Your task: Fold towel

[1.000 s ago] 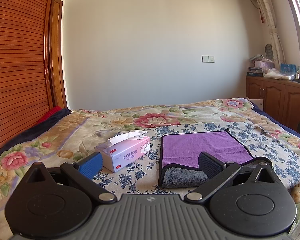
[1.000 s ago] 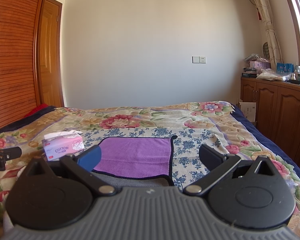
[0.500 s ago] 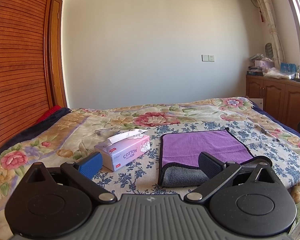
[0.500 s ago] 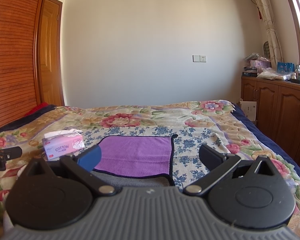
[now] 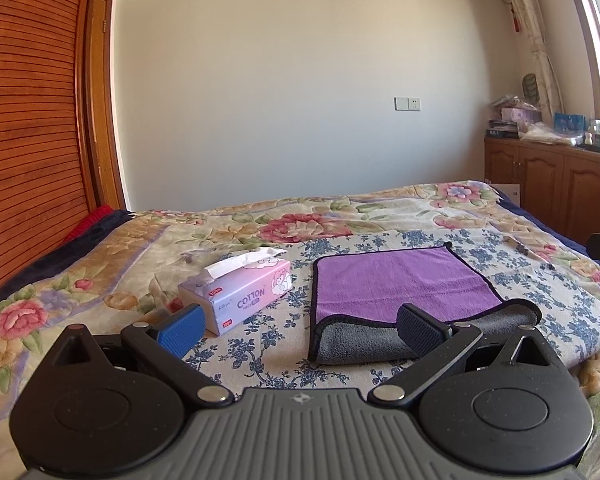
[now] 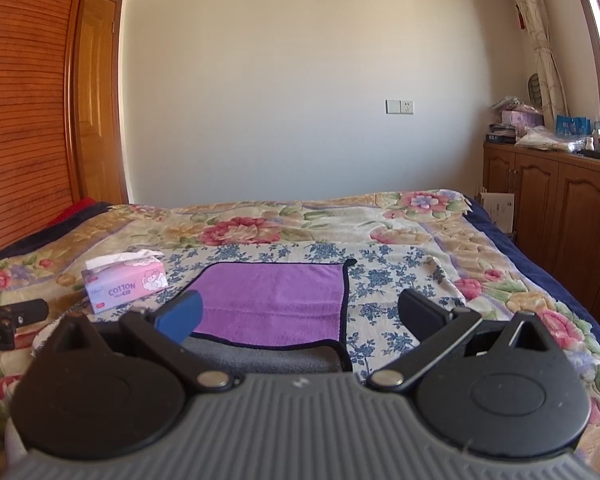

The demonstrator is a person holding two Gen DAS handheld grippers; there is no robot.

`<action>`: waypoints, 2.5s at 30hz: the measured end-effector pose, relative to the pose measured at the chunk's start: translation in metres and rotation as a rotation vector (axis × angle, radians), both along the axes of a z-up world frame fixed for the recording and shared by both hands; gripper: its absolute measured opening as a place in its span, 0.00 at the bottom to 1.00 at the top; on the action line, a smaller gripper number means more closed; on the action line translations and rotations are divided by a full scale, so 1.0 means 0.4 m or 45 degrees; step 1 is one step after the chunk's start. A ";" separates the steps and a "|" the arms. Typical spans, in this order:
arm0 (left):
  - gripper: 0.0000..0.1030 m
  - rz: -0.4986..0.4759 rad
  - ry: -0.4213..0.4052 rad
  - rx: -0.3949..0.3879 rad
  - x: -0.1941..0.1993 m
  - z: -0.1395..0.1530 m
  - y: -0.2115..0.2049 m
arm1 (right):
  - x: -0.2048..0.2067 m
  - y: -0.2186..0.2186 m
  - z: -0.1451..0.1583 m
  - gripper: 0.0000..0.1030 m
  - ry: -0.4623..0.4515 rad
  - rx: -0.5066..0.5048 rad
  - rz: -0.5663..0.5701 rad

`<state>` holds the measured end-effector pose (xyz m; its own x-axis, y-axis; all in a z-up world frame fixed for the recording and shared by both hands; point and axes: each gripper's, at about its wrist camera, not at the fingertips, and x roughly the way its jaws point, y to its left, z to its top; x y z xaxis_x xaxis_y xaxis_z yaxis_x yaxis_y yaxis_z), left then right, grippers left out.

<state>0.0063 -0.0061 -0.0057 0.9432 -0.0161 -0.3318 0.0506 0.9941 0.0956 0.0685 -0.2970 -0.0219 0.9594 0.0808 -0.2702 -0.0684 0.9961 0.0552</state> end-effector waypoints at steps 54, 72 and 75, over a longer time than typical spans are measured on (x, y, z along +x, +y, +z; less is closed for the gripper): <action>0.98 -0.180 0.259 -0.097 0.286 -0.084 -0.025 | 0.260 -0.006 -0.082 1.00 0.281 0.043 0.150; 0.86 -0.172 0.385 -0.131 0.398 -0.147 0.005 | 0.356 -0.016 -0.142 1.00 0.448 0.000 0.213; 0.82 -0.170 0.412 -0.141 0.410 -0.157 0.013 | 0.369 -0.022 -0.149 1.00 0.475 0.005 0.213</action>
